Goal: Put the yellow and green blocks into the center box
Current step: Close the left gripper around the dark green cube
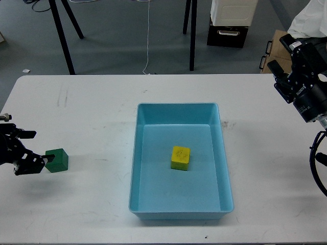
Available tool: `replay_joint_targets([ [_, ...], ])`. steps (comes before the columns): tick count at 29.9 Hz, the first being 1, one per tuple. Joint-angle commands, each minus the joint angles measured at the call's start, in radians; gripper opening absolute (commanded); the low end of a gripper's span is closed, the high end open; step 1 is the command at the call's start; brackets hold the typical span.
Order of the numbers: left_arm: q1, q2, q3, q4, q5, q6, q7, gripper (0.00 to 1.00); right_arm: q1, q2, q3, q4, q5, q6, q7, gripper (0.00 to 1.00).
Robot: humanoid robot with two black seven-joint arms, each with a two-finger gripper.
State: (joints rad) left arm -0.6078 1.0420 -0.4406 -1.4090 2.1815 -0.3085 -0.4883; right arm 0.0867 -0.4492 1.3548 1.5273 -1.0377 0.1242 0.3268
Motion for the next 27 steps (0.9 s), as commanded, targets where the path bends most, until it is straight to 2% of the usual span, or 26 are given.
replay_joint_targets([
  [1,-0.012,-0.045,0.003,0.037,0.0,0.0,0.0,0.99,-0.05,0.0,0.03,0.01,0.001,0.0,0.001,0.99],
  [7,-0.021,-0.096,0.008,0.114,0.0,-0.004,0.0,0.99,-0.091,0.0,0.069,0.008,0.002,-0.006,0.003,0.99],
  [20,-0.064,-0.111,0.112,0.156,0.0,0.0,0.0,0.98,-0.1,0.0,0.086,0.01,0.004,-0.008,0.003,0.99],
  [27,-0.063,-0.134,0.12,0.196,0.0,0.003,0.0,0.9,-0.107,0.001,0.089,0.01,0.004,-0.008,0.003,0.99],
])
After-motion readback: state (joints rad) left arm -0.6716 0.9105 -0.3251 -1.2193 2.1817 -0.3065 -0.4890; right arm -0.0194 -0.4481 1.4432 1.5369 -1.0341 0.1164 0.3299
